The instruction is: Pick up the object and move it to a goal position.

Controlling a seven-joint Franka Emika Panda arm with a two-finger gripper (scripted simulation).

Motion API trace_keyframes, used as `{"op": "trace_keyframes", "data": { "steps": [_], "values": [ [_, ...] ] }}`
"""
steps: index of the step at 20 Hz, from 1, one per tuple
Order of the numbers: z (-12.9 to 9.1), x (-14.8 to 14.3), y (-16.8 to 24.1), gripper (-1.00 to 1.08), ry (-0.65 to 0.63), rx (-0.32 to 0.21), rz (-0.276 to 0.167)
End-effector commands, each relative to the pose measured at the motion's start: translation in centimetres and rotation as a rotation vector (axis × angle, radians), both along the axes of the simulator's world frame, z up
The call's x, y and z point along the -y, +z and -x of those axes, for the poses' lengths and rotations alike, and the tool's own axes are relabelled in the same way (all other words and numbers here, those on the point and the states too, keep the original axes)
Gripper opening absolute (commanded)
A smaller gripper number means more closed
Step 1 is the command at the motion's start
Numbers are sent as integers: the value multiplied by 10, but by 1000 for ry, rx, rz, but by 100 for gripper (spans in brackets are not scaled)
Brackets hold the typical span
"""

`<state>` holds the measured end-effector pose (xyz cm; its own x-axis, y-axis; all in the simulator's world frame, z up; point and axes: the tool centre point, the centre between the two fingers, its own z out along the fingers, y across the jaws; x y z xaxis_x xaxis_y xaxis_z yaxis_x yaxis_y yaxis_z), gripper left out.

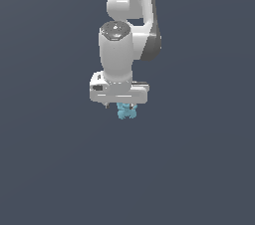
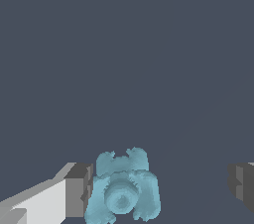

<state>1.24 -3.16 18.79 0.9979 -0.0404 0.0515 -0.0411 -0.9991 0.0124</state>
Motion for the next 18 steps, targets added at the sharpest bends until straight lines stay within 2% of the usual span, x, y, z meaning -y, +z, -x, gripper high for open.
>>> {"op": "trace_keyframes", "data": {
  "steps": [1, 10, 18],
  "values": [
    [0, 0, 0, 100, 0, 0, 0],
    [-9, 10, 9, 100, 1, 30, 3],
    [-8, 9, 8, 100, -16, 30, 2]
  ]
}}
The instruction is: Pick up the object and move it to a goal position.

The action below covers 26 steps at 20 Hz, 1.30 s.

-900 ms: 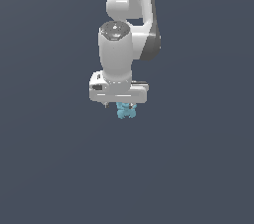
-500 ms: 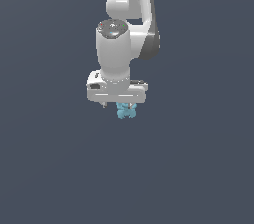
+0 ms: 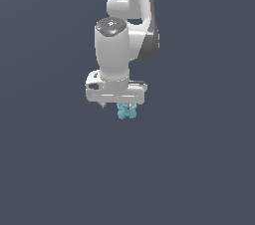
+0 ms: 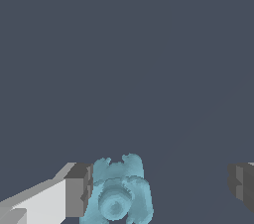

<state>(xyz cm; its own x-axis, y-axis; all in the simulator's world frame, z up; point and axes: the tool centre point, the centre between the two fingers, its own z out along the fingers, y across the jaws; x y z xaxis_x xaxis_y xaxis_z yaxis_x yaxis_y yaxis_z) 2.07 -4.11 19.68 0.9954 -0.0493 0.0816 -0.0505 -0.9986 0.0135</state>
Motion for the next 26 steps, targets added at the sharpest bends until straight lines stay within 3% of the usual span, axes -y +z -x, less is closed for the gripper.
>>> {"op": "trace_keyframes", "data": {
  "steps": [1, 11, 26],
  "values": [
    [1, -1, -1, 100, -15, -1, -2],
    [9, -6, -10, 100, -162, -8, -16],
    [30, -19, -31, 100, -543, -26, -45]
  ]
}}
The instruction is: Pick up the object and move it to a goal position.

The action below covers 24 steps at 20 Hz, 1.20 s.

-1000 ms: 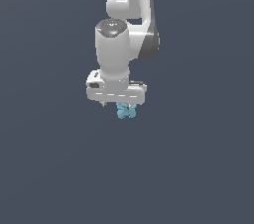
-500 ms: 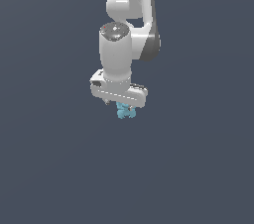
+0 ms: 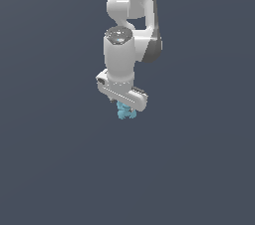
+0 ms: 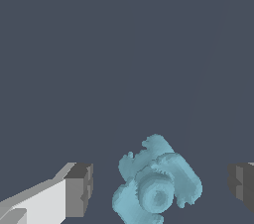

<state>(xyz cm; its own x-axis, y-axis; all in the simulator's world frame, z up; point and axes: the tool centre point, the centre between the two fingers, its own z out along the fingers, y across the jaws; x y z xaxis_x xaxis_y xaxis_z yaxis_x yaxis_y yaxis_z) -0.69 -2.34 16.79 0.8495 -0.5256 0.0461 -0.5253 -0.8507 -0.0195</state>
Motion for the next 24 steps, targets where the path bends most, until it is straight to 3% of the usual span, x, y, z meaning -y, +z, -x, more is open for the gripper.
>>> {"op": "trace_keyframes", "data": {
  "steps": [1, 24],
  "values": [
    [4, -2, -4, 100, -67, -3, -4],
    [40, -17, -33, 100, -674, -33, -27]
  ]
}}
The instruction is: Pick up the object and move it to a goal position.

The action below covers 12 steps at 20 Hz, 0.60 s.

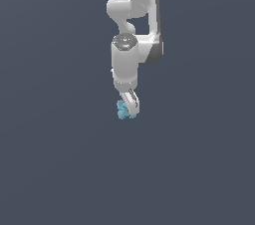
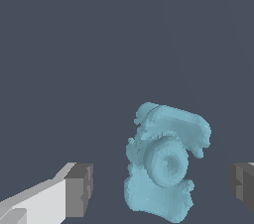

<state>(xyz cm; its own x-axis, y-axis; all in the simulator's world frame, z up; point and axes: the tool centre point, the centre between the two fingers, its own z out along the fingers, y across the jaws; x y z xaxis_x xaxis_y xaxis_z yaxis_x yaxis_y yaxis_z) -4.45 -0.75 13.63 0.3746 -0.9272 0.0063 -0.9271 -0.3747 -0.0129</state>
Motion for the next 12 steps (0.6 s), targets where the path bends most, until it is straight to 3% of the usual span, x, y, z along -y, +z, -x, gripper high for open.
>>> {"op": "trace_keyframes", "data": {
  "steps": [1, 12],
  "values": [
    [4, -1, -3, 100, -66, -3, -1],
    [16, -5, -11, 100, -253, -12, -3]
  ]
}}
